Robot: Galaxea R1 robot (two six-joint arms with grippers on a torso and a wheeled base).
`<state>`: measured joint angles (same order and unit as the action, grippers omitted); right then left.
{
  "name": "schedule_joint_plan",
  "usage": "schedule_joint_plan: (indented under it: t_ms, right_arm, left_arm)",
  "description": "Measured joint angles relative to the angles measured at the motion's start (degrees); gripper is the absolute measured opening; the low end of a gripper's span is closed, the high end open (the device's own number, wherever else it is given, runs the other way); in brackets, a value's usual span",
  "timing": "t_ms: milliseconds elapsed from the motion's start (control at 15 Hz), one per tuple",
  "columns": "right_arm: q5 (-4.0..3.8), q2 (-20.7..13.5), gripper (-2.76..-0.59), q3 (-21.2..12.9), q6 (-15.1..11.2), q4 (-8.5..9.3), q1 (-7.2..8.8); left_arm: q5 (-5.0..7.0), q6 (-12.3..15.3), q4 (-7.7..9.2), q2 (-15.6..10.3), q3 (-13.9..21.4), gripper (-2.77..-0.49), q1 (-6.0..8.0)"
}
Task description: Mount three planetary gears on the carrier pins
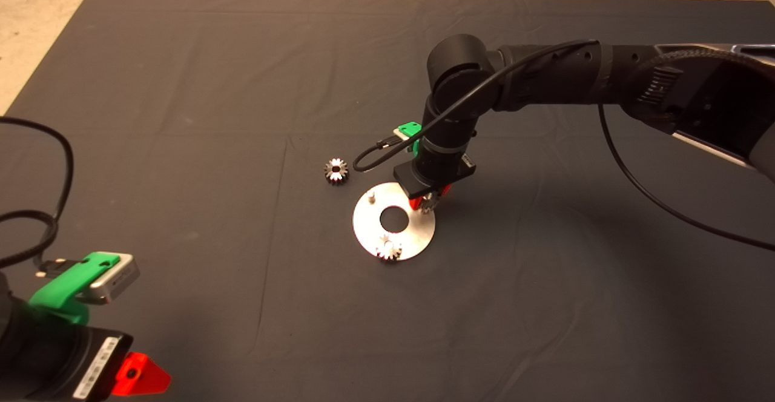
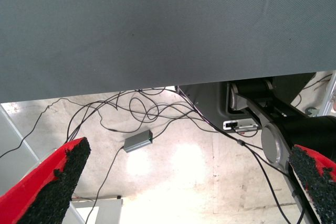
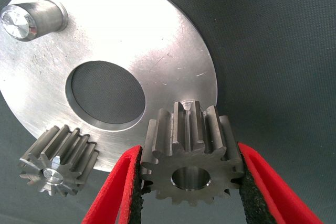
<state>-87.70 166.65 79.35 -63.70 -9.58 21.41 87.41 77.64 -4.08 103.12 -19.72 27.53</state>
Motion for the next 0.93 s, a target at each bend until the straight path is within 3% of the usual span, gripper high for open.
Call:
schedule_joint_plan:
  t_ms: [933]
  right_arm:
    - [0.02, 0.0, -2.28, -0.1, 0.0, -0.01, -0.49]
  left_arm:
    - [-0.01, -0.7, 0.01, -1.6, 0.0, -0.49, 0.0]
